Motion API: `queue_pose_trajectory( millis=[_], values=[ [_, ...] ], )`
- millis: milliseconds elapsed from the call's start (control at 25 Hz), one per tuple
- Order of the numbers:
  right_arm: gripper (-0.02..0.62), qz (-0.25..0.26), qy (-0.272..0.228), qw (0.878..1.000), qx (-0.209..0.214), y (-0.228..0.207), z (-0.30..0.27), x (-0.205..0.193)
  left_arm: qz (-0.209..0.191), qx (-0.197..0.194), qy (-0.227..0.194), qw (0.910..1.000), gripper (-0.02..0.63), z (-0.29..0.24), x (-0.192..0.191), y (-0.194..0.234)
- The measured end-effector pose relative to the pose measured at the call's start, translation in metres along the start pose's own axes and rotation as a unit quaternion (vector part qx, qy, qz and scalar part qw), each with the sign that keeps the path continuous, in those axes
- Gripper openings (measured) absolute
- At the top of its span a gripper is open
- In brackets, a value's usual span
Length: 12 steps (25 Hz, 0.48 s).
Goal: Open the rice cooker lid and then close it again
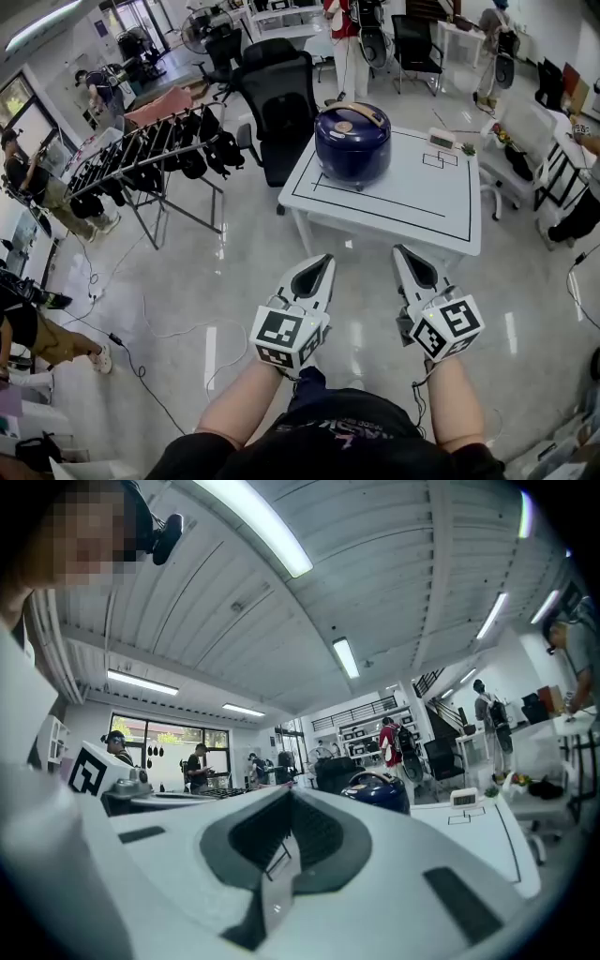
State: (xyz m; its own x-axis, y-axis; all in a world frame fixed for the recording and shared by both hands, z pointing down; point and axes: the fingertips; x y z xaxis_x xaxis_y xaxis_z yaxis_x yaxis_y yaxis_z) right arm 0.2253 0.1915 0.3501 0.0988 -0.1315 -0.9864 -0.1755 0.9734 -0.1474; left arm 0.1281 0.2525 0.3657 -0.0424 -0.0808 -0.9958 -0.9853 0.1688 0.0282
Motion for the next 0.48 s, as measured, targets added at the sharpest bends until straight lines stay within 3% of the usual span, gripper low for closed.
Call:
queue_pose_trajectory(
  millis=[280, 400, 480],
  values=[
    [0.002, -0.005, 0.002, 1.0, 0.006, -0.001, -0.029, -0.006, 0.0, 0.006, 0.0, 1.0, 0.024, -0.01, -0.001, 0.027],
    [0.015, -0.005, -0.007, 1.0, 0.009, -0.005, -0.047, -0.004, -0.002, 0.002, -0.001, 1.0, 0.112, -0.022, -0.001, 0.043],
    [0.084, -0.002, -0.017, 1.0, 0.004, -0.011, -0.06, 0.0, -0.007, 0.0, -0.002, 1.0, 0.232, -0.032, 0.001, 0.055]
  ],
)
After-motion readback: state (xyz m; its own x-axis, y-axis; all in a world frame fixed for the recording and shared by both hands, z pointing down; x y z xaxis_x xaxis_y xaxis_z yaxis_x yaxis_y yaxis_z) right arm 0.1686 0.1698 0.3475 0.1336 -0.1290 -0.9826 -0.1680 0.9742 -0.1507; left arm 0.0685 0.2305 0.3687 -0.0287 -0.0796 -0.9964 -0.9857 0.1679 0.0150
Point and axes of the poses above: the fingertips, and each gripper's own axes: z backward along the fingers, y to its left, x out of its top, and after that the axes turned 14 degrees about x, right-handed
